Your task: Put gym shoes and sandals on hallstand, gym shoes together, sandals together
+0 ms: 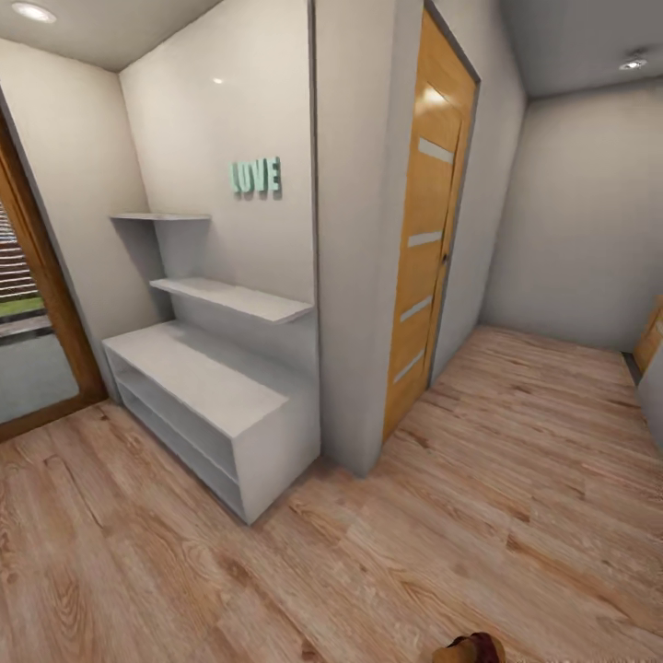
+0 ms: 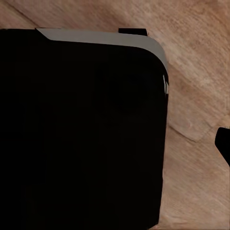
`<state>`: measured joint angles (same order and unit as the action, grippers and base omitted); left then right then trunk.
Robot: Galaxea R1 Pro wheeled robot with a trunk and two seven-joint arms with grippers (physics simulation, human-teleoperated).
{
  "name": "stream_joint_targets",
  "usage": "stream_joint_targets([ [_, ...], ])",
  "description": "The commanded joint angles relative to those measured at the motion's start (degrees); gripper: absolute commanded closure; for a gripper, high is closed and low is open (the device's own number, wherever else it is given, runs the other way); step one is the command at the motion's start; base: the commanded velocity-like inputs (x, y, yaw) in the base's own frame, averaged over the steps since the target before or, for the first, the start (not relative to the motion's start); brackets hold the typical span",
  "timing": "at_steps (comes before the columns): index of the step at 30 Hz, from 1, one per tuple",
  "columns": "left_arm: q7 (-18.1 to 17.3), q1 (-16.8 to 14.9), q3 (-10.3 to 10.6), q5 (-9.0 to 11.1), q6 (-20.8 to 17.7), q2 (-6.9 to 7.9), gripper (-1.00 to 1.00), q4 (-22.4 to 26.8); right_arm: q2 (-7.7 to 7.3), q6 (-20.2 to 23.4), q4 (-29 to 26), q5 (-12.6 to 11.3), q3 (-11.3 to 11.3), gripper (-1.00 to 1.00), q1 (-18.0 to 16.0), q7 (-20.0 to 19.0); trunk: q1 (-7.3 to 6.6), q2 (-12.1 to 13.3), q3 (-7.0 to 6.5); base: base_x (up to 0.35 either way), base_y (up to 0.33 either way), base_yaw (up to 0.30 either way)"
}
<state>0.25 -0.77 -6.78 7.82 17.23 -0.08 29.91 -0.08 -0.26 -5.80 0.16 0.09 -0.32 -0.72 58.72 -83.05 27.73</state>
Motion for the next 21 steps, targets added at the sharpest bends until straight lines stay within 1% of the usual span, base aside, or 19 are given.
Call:
stream_joint_targets([
  [1,0.0,0.0,0.0,0.4,0.2,-0.01,-1.0,0.0,-0.01,0.0,0.0,0.0,0.0,-1.0,0.0,-0.1,0.01,0.0,0.06,0.127,0.273,-0.266],
  [4,0.0,0.0,0.0,0.4,0.2,-0.01,-1.0,0.0,-0.01,0.0,0.0,0.0,0.0,-1.0,0.0,-0.1,0.01,0.0,0.06,0.086,0.22,-0.266],
  [8,0.0,0.0,0.0,0.4,0.2,-0.01,-1.0,0.0,-0.01,0.0,0.0,0.0,0.0,-1.0,0.0,-0.1,0.01,0.0,0.06,0.017,0.129,-0.266],
  [21,0.0,0.0,0.0,0.4,0.2,-0.01,-1.0,0.0,-0.01,0.0,0.0,0.0,0.0,-1.0,0.0,-0.1,0.01,0.0,0.06,0.001,0.017,-0.266],
])
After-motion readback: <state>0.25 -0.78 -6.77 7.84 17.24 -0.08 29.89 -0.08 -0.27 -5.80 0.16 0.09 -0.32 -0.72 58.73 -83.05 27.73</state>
